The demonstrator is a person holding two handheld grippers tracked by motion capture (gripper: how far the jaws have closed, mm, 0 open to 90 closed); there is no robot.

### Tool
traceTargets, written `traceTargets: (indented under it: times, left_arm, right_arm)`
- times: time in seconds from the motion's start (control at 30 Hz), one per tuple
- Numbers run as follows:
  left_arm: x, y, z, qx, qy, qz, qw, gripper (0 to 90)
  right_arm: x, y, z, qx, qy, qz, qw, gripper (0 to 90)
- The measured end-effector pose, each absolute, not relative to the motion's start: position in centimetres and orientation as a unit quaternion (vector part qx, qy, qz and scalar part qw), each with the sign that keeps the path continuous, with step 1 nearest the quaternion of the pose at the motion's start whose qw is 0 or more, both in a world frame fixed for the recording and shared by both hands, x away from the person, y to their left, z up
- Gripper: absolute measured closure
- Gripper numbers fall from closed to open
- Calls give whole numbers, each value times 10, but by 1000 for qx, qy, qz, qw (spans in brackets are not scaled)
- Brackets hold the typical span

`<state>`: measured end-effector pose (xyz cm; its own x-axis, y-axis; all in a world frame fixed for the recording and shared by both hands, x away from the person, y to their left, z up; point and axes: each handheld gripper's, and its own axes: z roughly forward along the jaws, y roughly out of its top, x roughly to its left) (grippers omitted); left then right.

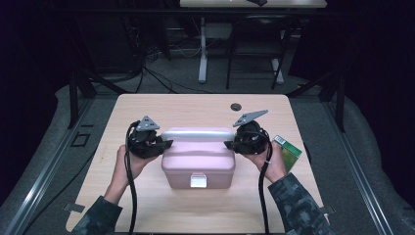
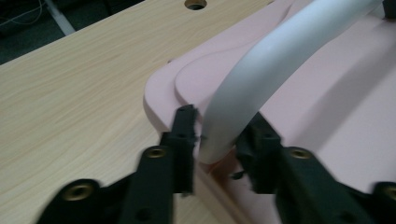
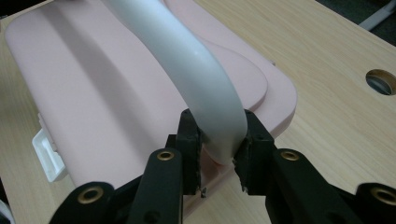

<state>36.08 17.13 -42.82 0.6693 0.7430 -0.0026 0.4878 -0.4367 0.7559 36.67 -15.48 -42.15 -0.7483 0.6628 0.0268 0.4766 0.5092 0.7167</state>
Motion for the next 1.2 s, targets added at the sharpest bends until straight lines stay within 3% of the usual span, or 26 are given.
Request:
traceTargets:
  times: [0.07,0.1,0.13,0.17,0.33,0.5,0.73,0.87,0.97,1.2]
  left_arm:
    - [360,175,-426,829,375,167,381,447]
    - [359,181,-424,828,376,161,384,447]
    - [356,185,-423,824,380,163,387,391]
    - [353,189,-422,822,383,166,387,286]
    - [327,211,-428,816,394,168,389,152]
    - [309,211,-450,829,392,155,368,98]
    - [299,206,-479,841,386,128,357,81]
    - [301,200,-487,842,385,123,357,87]
    - [302,195,-495,840,387,117,361,96]
    - [303,186,-502,840,380,116,369,269]
  right_arm:
    - [367,-155,-422,330,860,369,126,734]
    - [367,-155,-422,330,860,369,126,734]
    - [367,-155,-422,329,860,368,127,735]
    - [367,-154,-421,328,862,365,130,736]
    - [368,-155,-421,329,861,366,128,737]
    - [369,-154,-421,323,863,365,129,720]
    - [368,-145,-420,305,865,375,134,606]
    - [368,-143,-418,300,864,379,142,616]
    - [368,-143,-417,302,863,377,151,679]
    - [371,-142,-415,304,862,373,158,698]
